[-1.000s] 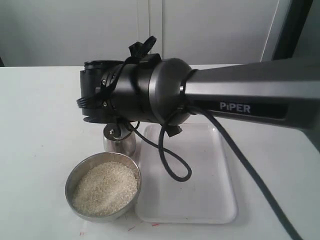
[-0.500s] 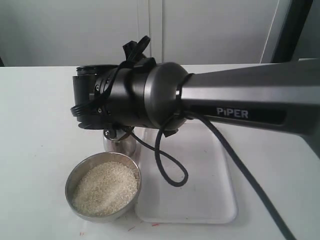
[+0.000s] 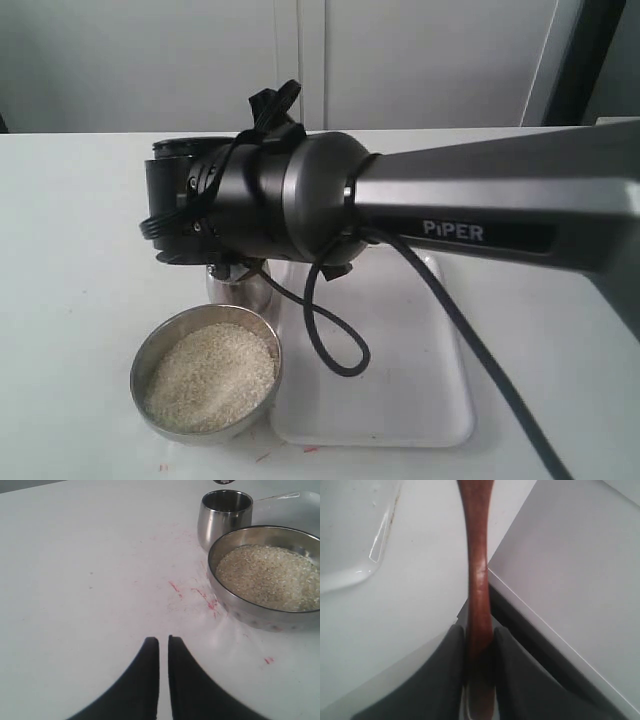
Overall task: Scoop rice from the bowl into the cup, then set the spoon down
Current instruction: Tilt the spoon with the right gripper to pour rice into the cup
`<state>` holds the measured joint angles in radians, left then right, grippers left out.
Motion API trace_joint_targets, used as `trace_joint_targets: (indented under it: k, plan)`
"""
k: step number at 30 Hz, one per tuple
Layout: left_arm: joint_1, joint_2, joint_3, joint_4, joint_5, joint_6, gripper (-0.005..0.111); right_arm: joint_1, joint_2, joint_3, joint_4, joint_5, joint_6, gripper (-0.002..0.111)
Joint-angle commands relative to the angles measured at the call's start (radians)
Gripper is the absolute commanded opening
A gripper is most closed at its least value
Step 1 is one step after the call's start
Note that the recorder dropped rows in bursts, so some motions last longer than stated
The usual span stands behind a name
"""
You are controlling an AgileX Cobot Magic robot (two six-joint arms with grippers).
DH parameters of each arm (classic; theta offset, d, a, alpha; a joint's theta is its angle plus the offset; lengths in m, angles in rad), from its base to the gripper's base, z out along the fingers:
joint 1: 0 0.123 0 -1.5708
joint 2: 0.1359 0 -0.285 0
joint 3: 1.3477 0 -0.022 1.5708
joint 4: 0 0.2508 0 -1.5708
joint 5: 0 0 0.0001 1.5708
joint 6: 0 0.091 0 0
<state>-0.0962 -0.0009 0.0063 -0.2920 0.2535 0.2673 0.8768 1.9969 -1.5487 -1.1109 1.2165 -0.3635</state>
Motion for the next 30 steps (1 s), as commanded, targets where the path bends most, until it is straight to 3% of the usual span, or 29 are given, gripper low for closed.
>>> trace_joint_targets:
  k: [1,30]
  plan:
    - [-0.007,0.001,-0.006,-0.007,0.001,-0.002,0.014,0.002,-0.010,0.004,-0.028,0.005,0.004,0.000]
    - [-0.007,0.001,-0.006,-0.007,0.001,-0.002,0.014,-0.003,-0.012,0.004,-0.001,0.005,0.098,0.000]
